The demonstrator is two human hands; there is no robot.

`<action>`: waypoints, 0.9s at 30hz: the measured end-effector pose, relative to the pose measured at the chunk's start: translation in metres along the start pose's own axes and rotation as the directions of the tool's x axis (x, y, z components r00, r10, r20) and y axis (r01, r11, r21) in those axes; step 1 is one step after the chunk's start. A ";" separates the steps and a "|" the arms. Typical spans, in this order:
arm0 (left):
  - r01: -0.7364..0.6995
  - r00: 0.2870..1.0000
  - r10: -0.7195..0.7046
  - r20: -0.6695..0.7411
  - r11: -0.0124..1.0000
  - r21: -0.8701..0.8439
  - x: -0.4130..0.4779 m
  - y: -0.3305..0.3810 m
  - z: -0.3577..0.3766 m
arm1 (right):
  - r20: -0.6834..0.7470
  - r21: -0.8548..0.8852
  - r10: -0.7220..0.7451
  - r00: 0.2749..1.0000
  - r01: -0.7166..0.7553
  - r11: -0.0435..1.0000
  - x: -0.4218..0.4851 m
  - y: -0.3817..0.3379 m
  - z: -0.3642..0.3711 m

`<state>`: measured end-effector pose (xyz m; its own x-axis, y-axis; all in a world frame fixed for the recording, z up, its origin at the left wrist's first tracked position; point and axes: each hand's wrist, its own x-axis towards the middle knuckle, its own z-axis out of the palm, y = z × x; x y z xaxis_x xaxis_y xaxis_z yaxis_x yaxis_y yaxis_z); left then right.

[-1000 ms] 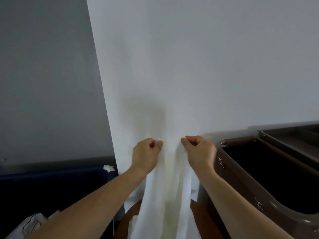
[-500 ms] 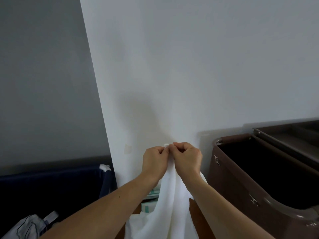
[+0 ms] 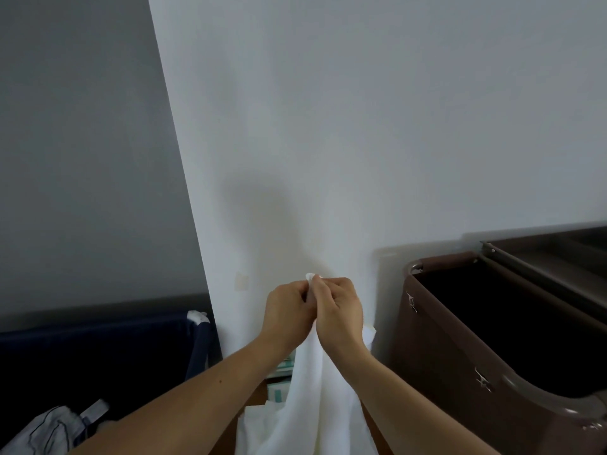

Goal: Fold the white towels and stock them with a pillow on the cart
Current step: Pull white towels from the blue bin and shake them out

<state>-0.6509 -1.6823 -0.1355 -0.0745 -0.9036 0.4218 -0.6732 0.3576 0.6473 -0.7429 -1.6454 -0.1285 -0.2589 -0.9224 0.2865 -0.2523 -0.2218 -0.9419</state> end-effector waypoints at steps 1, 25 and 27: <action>0.006 1.000 -0.006 -0.015 1.000 0.003 0.001 -0.005 -0.001 | 0.015 0.001 -0.019 1.000 0.019 1.000 -0.001 0.000 0.001; -0.331 0.848 -0.061 -0.526 0.714 -0.617 0.120 0.081 -0.174 | 0.467 -0.619 -0.134 0.874 0.431 0.656 0.095 0.031 -0.081; -0.335 0.849 -0.072 -0.524 0.694 -0.637 0.120 0.079 -0.174 | 0.489 -0.598 -0.128 0.863 0.439 0.671 0.096 0.025 -0.083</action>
<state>-0.5852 -1.7210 0.0766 0.3710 -0.6691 0.6440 0.0267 0.7009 0.7128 -0.8512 -1.7136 -0.1105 0.2651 -0.9220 0.2823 -0.8401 -0.3645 -0.4017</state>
